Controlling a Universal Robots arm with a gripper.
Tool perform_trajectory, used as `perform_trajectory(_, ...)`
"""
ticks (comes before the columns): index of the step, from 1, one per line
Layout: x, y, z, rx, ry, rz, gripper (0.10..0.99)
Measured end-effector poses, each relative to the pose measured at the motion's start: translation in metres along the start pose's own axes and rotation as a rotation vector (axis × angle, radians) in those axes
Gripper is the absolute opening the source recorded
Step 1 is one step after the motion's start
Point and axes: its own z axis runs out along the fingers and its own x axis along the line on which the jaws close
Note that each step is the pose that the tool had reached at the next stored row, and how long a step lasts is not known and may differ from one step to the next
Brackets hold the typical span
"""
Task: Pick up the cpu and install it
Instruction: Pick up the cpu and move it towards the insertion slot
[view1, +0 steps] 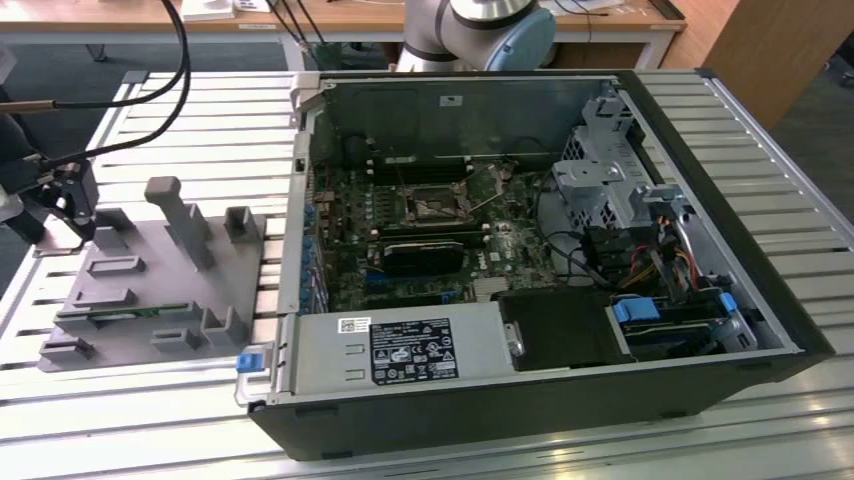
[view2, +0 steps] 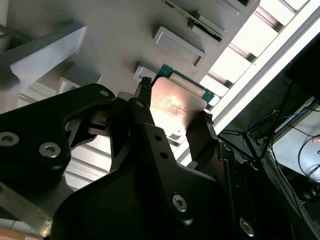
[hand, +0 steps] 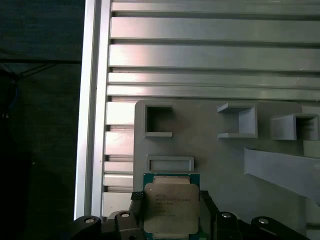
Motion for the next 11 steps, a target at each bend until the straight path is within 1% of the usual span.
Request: perform_trajectory(11,0.0001,0.0014,-0.0094,0.0,0.0,0.0,0.533)
